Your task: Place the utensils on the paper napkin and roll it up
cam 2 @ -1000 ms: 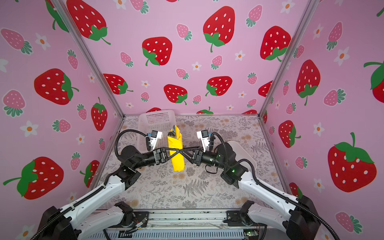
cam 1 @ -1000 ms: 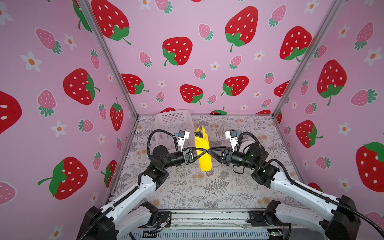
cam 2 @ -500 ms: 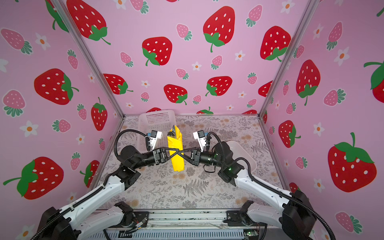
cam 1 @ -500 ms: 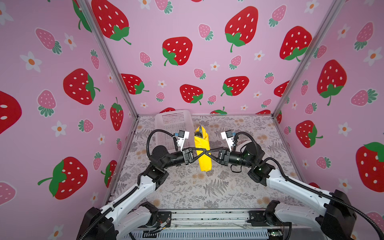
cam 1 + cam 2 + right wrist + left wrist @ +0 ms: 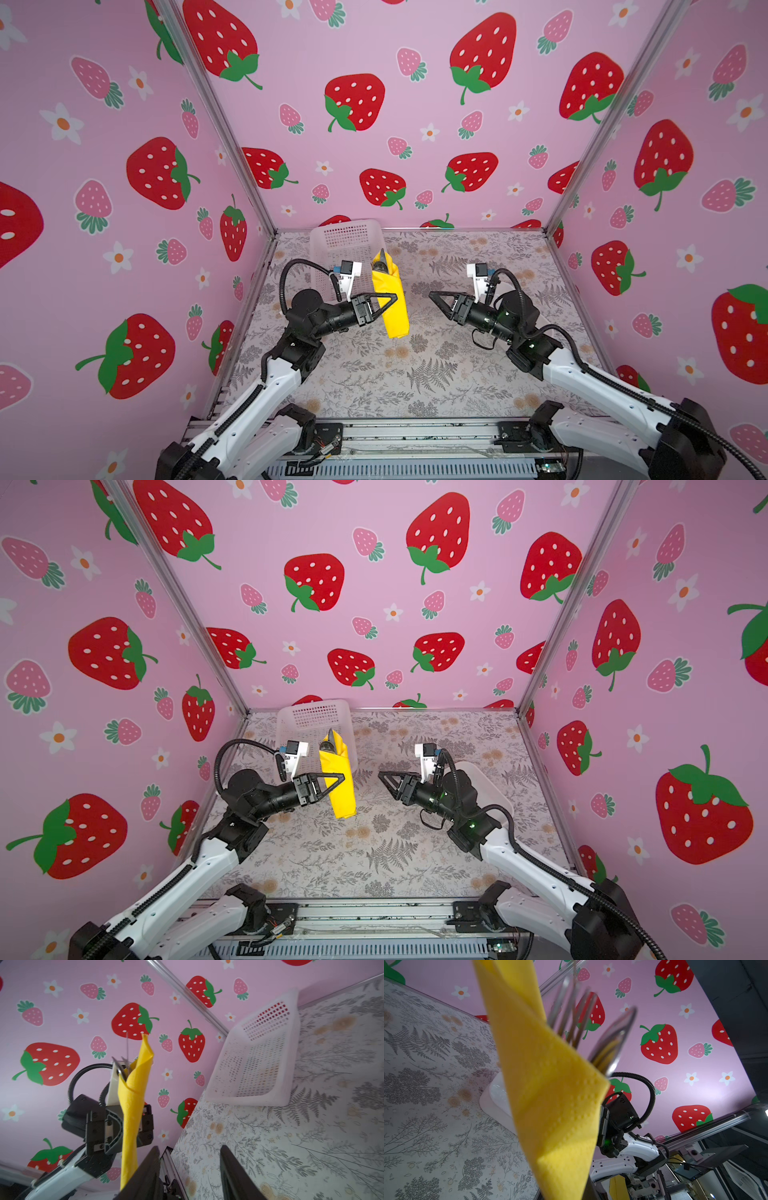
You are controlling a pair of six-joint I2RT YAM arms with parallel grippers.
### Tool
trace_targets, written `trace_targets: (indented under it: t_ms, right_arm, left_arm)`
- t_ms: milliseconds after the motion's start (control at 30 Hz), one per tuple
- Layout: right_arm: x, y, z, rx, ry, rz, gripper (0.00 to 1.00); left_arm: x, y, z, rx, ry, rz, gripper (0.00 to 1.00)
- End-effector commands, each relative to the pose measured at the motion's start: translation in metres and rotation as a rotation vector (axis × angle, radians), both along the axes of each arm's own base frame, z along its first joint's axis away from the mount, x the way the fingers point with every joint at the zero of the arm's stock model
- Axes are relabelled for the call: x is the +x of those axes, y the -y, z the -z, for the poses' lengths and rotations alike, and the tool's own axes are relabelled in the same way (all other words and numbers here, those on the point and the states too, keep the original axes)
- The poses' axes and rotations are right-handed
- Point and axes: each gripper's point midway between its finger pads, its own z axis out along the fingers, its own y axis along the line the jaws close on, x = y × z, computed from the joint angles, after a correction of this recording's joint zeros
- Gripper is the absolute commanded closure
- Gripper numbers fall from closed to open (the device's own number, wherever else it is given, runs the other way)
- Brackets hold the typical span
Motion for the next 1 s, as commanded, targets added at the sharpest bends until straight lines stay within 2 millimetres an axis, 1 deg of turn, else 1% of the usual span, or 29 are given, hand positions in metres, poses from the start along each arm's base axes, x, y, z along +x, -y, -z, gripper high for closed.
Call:
trace_targets:
  t_ms: [0,167,200,233,300,367,500,633,700,733,833,900,967]
  right_arm:
    - [0.022,0.002,0.028,-0.073,-0.086,0.08,0.5]
    - [0.042,-0.035,0.052,-0.167,-0.138,-0.009,0.49]
    - [0.047,-0.042,0.061,-0.19,-0.155,-0.022,0.49]
    - [0.054,-0.049,0.067,-0.211,-0.161,-0.029,0.49]
    - [0.067,-0.063,0.076,-0.248,-0.17,-0.043,0.45]
    - [0.081,-0.076,0.088,-0.288,-0.178,-0.046,0.44]
    - [0.114,-0.097,0.122,-0.396,-0.222,-0.028,0.42]
    - [0.136,-0.12,0.149,-0.479,-0.234,-0.055,0.4]
    - [0.14,-0.132,0.158,-0.517,-0.241,-0.091,0.4]
    - [0.143,-0.134,0.164,-0.554,-0.248,-0.09,0.4]
    - [0.143,-0.132,0.182,-0.647,-0.256,-0.078,0.4]
    - [0.136,-0.131,0.189,-0.678,-0.268,-0.097,0.4]
    - [0.126,-0.131,0.19,-0.706,-0.268,-0.12,0.4]
  left_arm:
    - [0.0,-0.01,-0.01,-0.004,0.026,-0.006,0.89]
    - [0.01,-0.026,-0.009,-0.001,0.005,-0.051,0.89]
    - [0.011,-0.028,-0.01,-0.004,0.004,-0.058,0.89]
    - [0.011,-0.029,-0.011,-0.007,0.002,-0.062,0.89]
    - [0.01,-0.03,-0.011,-0.007,-0.002,-0.067,0.89]
    - [0.009,-0.032,-0.009,-0.003,-0.004,-0.074,0.89]
    - [0.01,-0.037,-0.005,0.001,-0.019,-0.098,0.89]
    - [0.016,-0.043,-0.003,0.02,-0.031,-0.122,0.89]
    - [0.021,-0.047,-0.004,0.026,-0.038,-0.131,0.89]
    - [0.025,-0.05,-0.004,0.03,-0.046,-0.139,0.89]
    - [0.039,-0.058,0.002,0.055,-0.084,-0.163,0.89]
    - [0.05,-0.062,0.004,0.054,-0.1,-0.173,0.89]
    - [0.06,-0.067,0.004,0.045,-0.106,-0.183,0.89]
